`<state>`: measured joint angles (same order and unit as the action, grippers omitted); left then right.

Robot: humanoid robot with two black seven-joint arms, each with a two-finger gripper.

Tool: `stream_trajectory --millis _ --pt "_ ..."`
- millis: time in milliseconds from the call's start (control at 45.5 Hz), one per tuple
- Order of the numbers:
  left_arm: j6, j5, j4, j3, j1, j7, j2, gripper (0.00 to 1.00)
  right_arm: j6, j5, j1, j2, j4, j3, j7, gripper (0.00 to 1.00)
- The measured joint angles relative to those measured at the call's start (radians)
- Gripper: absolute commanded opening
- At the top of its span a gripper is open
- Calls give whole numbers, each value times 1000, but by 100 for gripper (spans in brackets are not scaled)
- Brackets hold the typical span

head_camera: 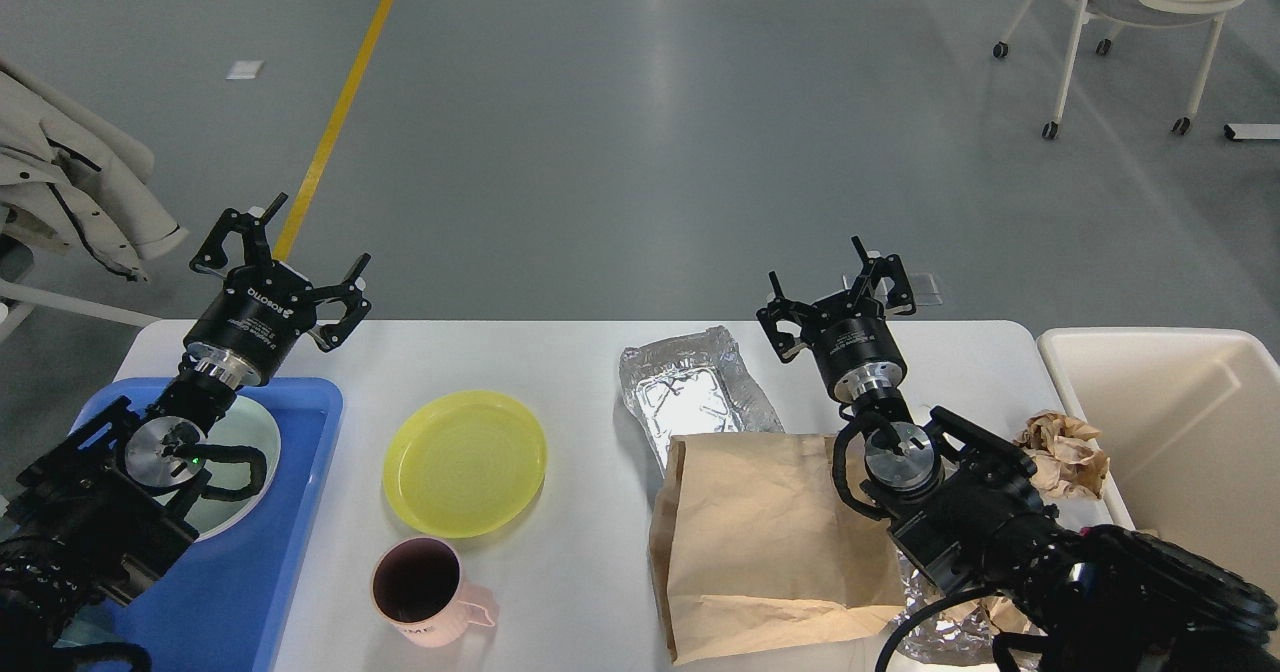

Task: Tidy desktop
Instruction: 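Raise the left gripper and swing it toward the pink mug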

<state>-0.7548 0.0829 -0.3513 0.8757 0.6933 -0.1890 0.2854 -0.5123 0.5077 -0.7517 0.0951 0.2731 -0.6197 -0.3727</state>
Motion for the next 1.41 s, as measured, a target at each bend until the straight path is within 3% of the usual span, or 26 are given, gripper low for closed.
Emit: stream_trajectory --millis 417,483,505,549,593,659,834,944,988,1098,1251,1405 --pt "21 -6 -1 0 32 17 47 99 0 0 0 0 0 0 0 100" --pt "33 -10 -4 -26 51 67 85 99 0 0 0 0 0 0 0 100" --pt "33 -10 -10 -64 67 114 119 99 0 0 0 0 0 0 0 100" --pt "33 -10 -22 -128 91 164 169 99 0 0 0 0 0 0 0 100" --pt "33 -10 -46 -253 128 205 240 99 0 0 0 0 0 0 0 100" --pt "27 -10 -112 -486 209 224 348 99 0 0 0 0 0 0 0 100" --pt "13 -16 -516 -1170 575 141 626 99 0 0 0 0 -3 0 0 100" --pt "13 -95 -639 -1528 837 108 659 99 0 0 0 0 -4 0 0 100" --pt "20 -176 -650 -1661 950 69 634 99 0 0 0 0 -4 0 0 100" --pt "31 -303 -641 -1704 1018 30 604 99 0 0 0 0 -4 0 0 100" --pt "29 -503 -652 -1655 1067 24 605 99 0 0 0 0 -3 0 0 100" --pt "15 -583 -822 -1651 1134 37 608 99 0 0 0 0 -3 0 0 100"
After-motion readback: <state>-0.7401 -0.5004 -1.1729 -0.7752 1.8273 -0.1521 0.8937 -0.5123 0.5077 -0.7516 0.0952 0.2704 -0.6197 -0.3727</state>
